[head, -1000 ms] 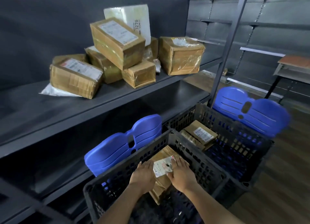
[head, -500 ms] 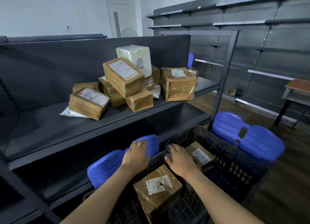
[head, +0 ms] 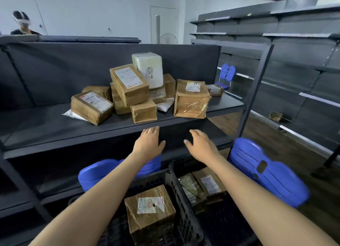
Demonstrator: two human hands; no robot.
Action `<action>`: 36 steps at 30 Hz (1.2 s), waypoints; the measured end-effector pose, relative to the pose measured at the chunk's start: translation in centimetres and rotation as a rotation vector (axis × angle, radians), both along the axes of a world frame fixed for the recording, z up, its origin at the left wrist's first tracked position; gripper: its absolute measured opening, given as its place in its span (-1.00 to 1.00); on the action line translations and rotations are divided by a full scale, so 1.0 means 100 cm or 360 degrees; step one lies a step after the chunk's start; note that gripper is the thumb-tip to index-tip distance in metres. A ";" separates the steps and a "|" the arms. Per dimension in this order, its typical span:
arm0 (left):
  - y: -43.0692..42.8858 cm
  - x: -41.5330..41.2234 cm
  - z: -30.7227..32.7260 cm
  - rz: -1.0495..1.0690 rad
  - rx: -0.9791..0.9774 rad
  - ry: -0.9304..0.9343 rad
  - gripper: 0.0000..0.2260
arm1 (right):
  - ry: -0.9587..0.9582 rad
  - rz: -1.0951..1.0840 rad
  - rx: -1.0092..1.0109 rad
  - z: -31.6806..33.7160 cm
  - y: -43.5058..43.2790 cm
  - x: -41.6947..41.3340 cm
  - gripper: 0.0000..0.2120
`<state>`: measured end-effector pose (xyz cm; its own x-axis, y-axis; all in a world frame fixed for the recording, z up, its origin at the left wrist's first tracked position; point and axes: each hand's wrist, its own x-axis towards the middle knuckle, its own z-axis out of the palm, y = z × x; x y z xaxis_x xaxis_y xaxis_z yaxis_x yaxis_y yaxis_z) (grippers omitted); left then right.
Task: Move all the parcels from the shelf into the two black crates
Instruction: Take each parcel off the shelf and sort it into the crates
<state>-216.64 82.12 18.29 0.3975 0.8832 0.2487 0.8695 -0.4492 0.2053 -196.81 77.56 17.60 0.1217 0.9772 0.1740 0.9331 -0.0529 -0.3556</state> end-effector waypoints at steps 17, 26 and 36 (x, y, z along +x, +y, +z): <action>0.136 0.097 0.067 0.0071 0.0006 -0.0195 -0.52 | 0.0122 -0.0165 0.0263 0.067 0.130 0.096 -0.45; 0.205 0.158 0.071 0.0209 -0.0103 -0.0414 -0.51 | 0.0348 -0.0221 0.0148 0.087 0.214 0.153 -0.44; 0.270 0.187 0.062 0.0696 -0.0527 -0.0807 -0.45 | 0.0737 0.0021 -0.0326 0.067 0.272 0.195 -0.44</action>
<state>-197.95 109.15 24.47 -0.0998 0.9950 0.0014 0.7171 0.0710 0.6934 -177.27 104.74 24.30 0.1278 0.9876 -0.0909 0.6809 -0.1540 -0.7160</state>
